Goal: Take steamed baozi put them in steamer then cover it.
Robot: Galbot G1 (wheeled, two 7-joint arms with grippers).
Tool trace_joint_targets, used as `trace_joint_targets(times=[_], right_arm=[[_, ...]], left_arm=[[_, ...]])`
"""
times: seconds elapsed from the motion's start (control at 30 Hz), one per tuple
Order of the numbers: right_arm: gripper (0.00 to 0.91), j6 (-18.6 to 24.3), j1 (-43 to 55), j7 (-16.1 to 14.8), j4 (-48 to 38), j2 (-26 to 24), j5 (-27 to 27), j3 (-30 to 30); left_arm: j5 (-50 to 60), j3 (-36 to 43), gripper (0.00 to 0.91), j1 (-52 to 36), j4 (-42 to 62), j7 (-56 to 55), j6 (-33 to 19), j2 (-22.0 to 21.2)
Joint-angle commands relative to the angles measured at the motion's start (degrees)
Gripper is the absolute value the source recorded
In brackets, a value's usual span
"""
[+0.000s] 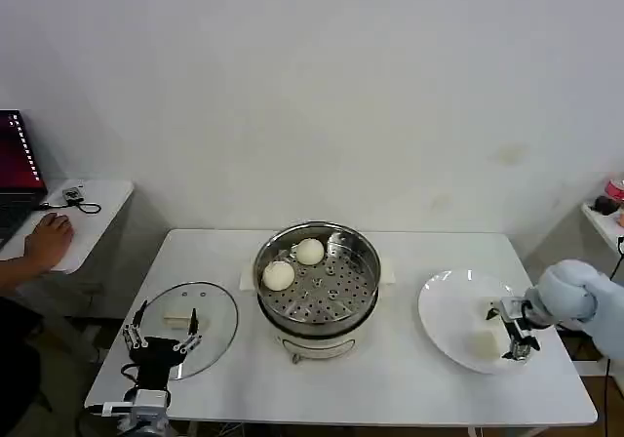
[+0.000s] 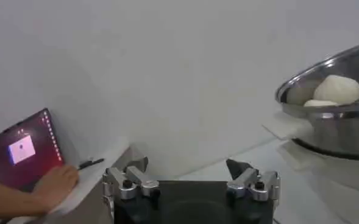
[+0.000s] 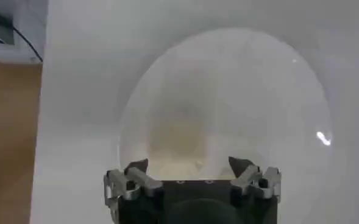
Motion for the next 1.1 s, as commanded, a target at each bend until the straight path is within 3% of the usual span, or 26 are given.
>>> trace_joint_targets(times=[0.03,0.43,0.67,0.93,1.1], right_arm=[[0.907,0.2,-3.2,0.0,-2.2,2.0,-1.3,2.1],[0.574,-1.7,-2.4,-0.4,-1.8,1.8,-0.3,1.9],[0.595,-1.0,3.4,-2.5,-1.3,0.8,0.7,1.0],[0.595,-1.0,21.5,-4.5,-1.9,3.7,7.3,-0.2],[0.595,-1.1,36.2,-5.1,-2.2,10.2,8.9,-10.5]], left_arm=[[0.0,0.0,0.907,-0.1,0.2,0.0,0.0,-0.1],[0.2,0.3,0.907,-0.3,0.2,-0.1,0.0,-0.3],[0.0,0.0,0.907,-0.3,0.2,0.0,0.0,0.1],[-0.6,-0.2,0.907,-0.5,0.4,0.0,-0.2,0.3],[-1.5,-0.9,0.907,-0.4,-0.4,0.1,-0.1,0.9]])
